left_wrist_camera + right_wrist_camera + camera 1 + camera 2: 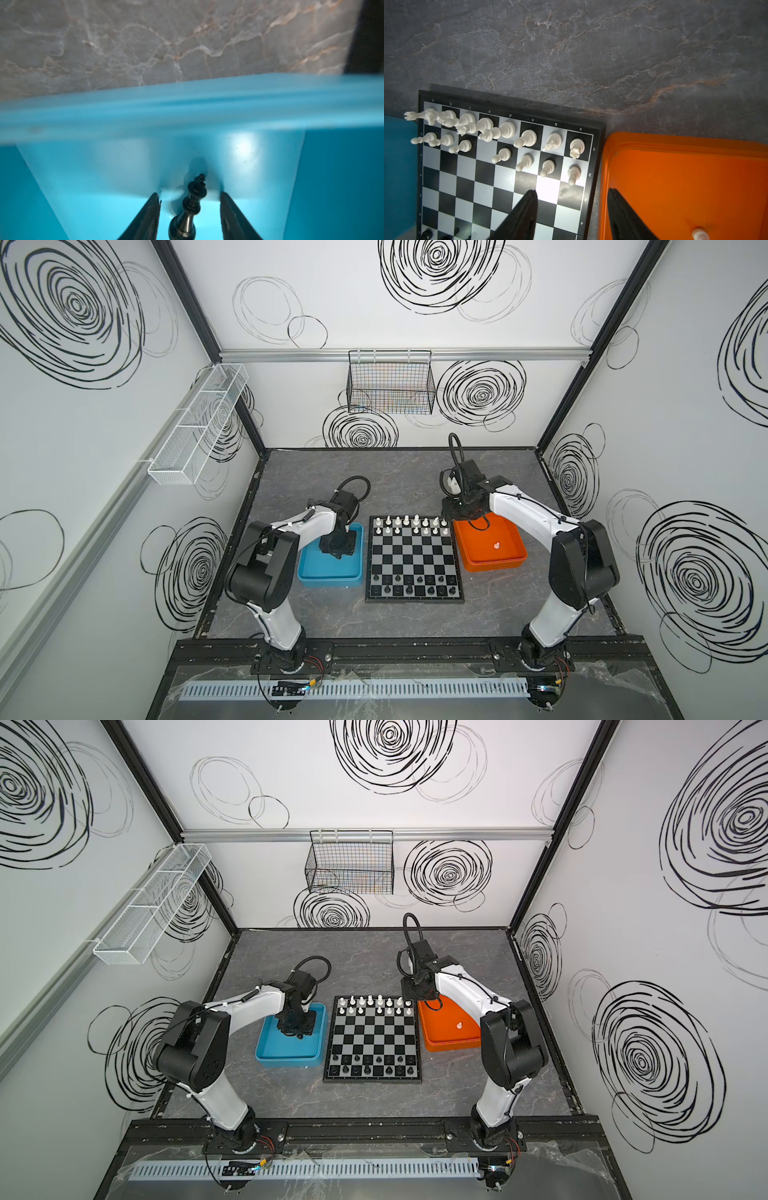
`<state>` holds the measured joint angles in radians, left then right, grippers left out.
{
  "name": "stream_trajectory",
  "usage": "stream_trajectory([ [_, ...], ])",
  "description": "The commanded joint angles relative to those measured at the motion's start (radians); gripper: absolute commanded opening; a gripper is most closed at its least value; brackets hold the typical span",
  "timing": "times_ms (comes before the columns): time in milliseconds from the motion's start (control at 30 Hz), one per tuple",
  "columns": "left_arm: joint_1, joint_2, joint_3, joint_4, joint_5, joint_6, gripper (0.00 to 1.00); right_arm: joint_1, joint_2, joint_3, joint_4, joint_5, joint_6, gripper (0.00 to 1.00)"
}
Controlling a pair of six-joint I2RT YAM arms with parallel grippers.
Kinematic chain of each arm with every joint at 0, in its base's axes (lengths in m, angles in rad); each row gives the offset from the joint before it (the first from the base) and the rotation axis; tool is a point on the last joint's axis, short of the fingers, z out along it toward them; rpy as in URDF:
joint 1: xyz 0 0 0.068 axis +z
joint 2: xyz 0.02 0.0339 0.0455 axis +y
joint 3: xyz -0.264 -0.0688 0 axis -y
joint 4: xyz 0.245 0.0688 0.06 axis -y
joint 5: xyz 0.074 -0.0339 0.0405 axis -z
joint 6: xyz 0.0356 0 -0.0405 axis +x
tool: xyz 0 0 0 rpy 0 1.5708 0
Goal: Set up the chess pieces on the board
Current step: 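Return the right gripper over the orange tray while the left gripper grasps the black king, then lift the black king out of the blue tray with the left gripper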
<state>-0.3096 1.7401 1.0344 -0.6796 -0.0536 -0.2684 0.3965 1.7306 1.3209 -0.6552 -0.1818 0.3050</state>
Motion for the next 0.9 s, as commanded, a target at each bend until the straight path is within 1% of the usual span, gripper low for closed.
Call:
stream_trajectory([
  [0, -0.007, 0.012, -0.007, -0.017, -0.002, 0.011, 0.46, -0.006, -0.02, -0.006, 0.012, -0.001, -0.012, 0.58],
  [200, -0.019, 0.016, -0.016, -0.018, 0.012, 0.004, 0.35, -0.006, -0.012, 0.004, 0.01, -0.002, -0.011, 0.58],
  [233, -0.022, 0.018, -0.018, -0.018, 0.015, 0.004, 0.31, -0.006, -0.012, 0.007, 0.01, -0.002, -0.011, 0.58],
  [333, -0.021, 0.017, -0.024, -0.02, 0.02, 0.004, 0.26, -0.008, -0.011, 0.008, 0.007, 0.001, -0.009, 0.58],
  [600, -0.021, 0.004, -0.024, -0.031, 0.029, 0.004, 0.24, -0.007, -0.008, 0.02, 0.0, 0.001, -0.012, 0.58],
  [733, -0.019, -0.007, -0.016, -0.035, 0.043, 0.004, 0.17, -0.007, -0.004, 0.031, -0.005, 0.001, -0.012, 0.57],
  [867, -0.014, -0.017, -0.014, -0.037, 0.052, 0.004, 0.15, -0.007, 0.0, 0.04, -0.009, 0.001, -0.013, 0.57],
])
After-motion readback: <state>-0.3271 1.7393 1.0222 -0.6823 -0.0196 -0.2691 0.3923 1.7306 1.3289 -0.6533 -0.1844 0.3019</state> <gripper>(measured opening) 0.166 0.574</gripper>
